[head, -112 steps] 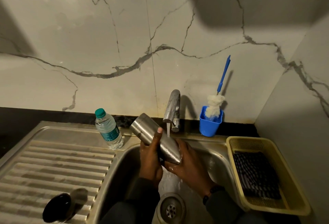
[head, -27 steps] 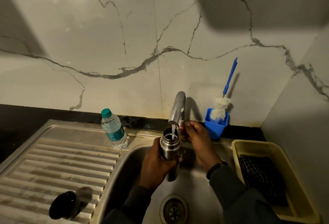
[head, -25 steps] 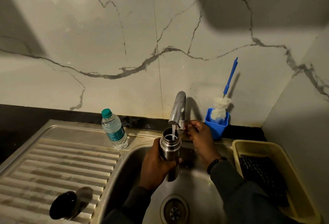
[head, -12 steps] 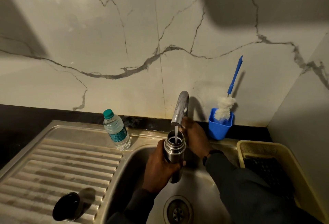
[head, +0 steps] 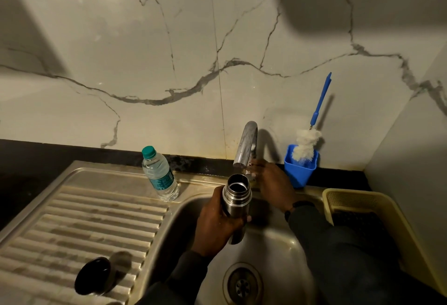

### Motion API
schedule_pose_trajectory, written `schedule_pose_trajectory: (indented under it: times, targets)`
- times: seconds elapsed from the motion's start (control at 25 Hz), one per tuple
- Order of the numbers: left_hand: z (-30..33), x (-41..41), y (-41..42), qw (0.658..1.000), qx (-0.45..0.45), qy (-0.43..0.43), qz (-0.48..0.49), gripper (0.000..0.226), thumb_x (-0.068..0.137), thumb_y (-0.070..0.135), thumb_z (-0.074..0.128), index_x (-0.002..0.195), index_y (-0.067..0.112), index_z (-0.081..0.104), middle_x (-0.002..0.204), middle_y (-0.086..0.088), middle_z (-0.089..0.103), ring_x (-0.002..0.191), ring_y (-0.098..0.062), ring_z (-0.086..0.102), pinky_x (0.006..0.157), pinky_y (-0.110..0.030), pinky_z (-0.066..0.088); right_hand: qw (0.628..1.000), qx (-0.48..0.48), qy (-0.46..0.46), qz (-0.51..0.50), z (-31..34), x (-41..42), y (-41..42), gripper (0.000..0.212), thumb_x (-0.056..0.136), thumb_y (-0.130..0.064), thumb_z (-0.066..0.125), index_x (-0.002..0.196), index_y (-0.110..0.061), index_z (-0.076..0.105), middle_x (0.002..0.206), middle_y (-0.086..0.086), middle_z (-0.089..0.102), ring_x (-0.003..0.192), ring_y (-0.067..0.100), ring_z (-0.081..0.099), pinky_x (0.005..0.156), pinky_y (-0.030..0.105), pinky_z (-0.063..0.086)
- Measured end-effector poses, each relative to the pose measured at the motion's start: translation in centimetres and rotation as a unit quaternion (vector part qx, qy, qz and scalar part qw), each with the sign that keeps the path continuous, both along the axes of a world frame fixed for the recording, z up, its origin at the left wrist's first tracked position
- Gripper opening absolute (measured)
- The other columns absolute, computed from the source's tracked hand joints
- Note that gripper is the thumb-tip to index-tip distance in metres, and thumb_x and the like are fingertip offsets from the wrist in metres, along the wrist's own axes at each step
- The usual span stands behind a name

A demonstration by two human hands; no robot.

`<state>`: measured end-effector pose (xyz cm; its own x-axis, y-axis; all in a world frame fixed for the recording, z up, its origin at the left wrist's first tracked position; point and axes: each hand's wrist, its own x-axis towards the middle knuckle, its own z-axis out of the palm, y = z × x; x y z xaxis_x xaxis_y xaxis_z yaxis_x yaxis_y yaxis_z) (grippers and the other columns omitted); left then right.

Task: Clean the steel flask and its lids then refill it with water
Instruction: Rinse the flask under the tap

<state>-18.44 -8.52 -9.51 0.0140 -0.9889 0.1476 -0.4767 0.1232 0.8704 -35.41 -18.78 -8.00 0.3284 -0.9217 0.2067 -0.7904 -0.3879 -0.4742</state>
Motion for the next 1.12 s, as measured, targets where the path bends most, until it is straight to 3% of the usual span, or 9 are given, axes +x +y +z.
schedule_pose_trajectory:
  times: [0.08, 0.16, 0.24, 0.44, 0.68, 0.8, 0.88, 1.0, 1.12]
  targets:
    - [-0.1, -0.1, 0.4, 1.000, -0.002, 0.007, -0.008, 0.064, 0.069, 0.031, 0.088, 0.121, 0.037, 0.050, 0.116, 0.018, 0.066, 0.109, 0.007, 0.059, 0.088, -0.015, 0.050, 0.975, 0.133, -0.176, 0.013, 0.6, -0.9, 2.3, 0.053, 0.090, -0.002, 0.057, 0.134, -0.031, 0.052, 0.151, -0.012, 0.031, 0.135, 0.009, 0.037, 0.110, 0.029, 0.037]
    - [0.2, -0.4, 1.0, 1.000, 0.000, 0.012, -0.026, 0.066, 0.069, 0.036, 0.087, 0.124, 0.037, 0.051, 0.119, 0.019, 0.066, 0.111, 0.006, 0.060, 0.091, -0.016, 0.051, 0.877, 0.323, -0.344, 0.091, 1.2, -2.2, 5.9, 0.060, 0.088, -0.012, 0.064, 0.138, -0.040, 0.043, 0.149, -0.014, 0.039, 0.135, 0.008, 0.039, 0.111, 0.037, 0.037]
    - [0.6, -0.6, 1.7, 0.998, -0.001, 0.017, -0.057, 0.066, 0.072, 0.043, 0.083, 0.130, 0.033, 0.052, 0.123, 0.016, 0.066, 0.114, 0.003, 0.060, 0.094, -0.016, 0.049, 0.835, 0.366, -0.391, 0.126, 1.7, -2.0, 9.3, 0.075, 0.080, -0.016, 0.075, 0.140, -0.039, 0.035, 0.139, -0.015, 0.052, 0.128, 0.004, 0.048, 0.108, 0.035, 0.042]
    - [2.4, -1.3, 3.4, 0.996, -0.034, 0.015, -0.085, 0.068, 0.077, 0.031, 0.085, 0.136, 0.023, 0.053, 0.127, 0.012, 0.066, 0.118, 0.001, 0.060, 0.099, -0.022, 0.049, 0.856, 0.251, -0.452, 0.018, 2.2, 0.2, 12.6, 0.090, 0.053, -0.023, 0.091, 0.129, -0.031, 0.043, 0.124, -0.007, 0.062, 0.113, 0.004, 0.060, 0.086, 0.021, 0.052]
    - [4.7, -1.4, 5.1, 0.992, -0.063, 0.009, -0.108, 0.076, 0.077, 0.042, 0.083, 0.140, 0.028, 0.045, 0.137, 0.012, 0.056, 0.127, -0.009, 0.055, 0.105, -0.039, 0.049, 0.912, 0.148, -0.382, -0.029, 5.1, 1.0, 14.7, 0.068, 0.064, -0.019, 0.087, 0.121, -0.034, 0.052, 0.116, -0.011, 0.066, 0.111, 0.002, 0.060, 0.096, 0.025, 0.048]
    - [6.7, -1.3, 5.4, 0.983, -0.048, -0.061, -0.164, 0.107, 0.065, 0.051, 0.088, 0.146, 0.049, 0.018, 0.139, 0.048, 0.019, 0.135, 0.004, 0.027, 0.107, -0.019, 0.037, 0.891, 0.120, -0.434, -0.060, 6.9, 0.3, 15.0, 0.057, 0.067, -0.021, 0.085, 0.111, -0.039, 0.055, 0.108, -0.015, 0.067, 0.102, -0.001, 0.062, 0.090, 0.025, 0.049]
    - [7.3, -1.4, 5.8, 0.972, -0.060, -0.120, -0.195, 0.123, 0.059, 0.060, 0.086, 0.148, 0.047, 0.002, 0.136, 0.056, -0.002, 0.131, 0.021, 0.005, 0.106, -0.007, 0.018, 0.886, 0.115, -0.446, -0.058, 8.0, 0.1, 15.9, 0.054, 0.068, -0.019, 0.084, 0.109, -0.040, 0.056, 0.108, -0.014, 0.068, 0.102, 0.002, 0.063, 0.088, 0.026, 0.049]
    - [7.0, -0.9, 6.3, 0.961, -0.129, -0.170, -0.178, 0.126, 0.057, 0.082, 0.072, 0.153, 0.038, 0.003, 0.150, 0.040, -0.014, 0.140, 0.014, -0.011, 0.111, -0.007, -0.003, 0.900, 0.055, -0.426, -0.075, 9.3, 1.2, 17.4, 0.063, 0.064, -0.029, 0.086, 0.117, -0.039, 0.052, 0.112, -0.018, 0.064, 0.107, -0.003, 0.059, 0.092, 0.019, 0.047]
    - [6.8, 1.0, 6.6, 0.969, -0.112, -0.169, -0.140, 0.111, 0.058, 0.086, 0.067, 0.148, 0.061, 0.008, 0.157, 0.024, -0.014, 0.140, -0.003, 0.001, 0.115, -0.029, 0.017, 0.877, -0.003, -0.467, -0.117, 9.5, 0.4, 17.2, 0.061, 0.064, -0.028, 0.084, 0.116, -0.040, 0.053, 0.109, -0.014, 0.065, 0.107, 0.006, 0.061, 0.082, 0.024, 0.050]
